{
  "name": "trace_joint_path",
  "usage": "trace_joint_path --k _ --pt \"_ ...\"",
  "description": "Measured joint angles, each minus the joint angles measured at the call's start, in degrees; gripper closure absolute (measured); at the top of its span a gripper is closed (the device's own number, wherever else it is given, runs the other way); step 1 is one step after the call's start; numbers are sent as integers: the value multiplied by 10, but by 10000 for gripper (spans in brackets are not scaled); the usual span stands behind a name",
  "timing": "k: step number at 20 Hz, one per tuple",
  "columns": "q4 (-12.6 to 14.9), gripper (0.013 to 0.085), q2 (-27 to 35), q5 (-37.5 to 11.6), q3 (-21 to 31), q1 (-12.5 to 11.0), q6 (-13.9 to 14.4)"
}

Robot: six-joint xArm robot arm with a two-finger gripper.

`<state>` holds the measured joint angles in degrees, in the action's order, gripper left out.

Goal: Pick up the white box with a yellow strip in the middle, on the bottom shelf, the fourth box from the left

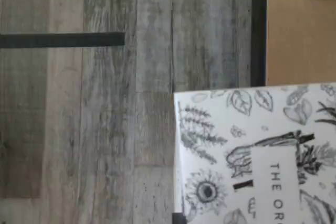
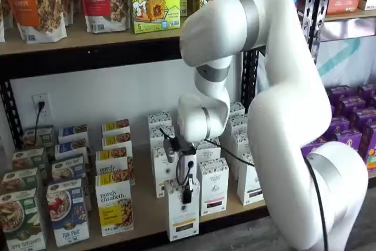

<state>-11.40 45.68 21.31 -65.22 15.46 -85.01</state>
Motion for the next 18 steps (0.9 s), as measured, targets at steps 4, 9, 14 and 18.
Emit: trace_joint_path --k 4,9,14,18 --pt "8 490 -27 -21 44 -1 5" --pt "10 490 -62 -41 92 -4 3" --pt "-2 490 -109 -40 138 -12 -16" --pt "-8 490 -154 -26 172 -22 -30"
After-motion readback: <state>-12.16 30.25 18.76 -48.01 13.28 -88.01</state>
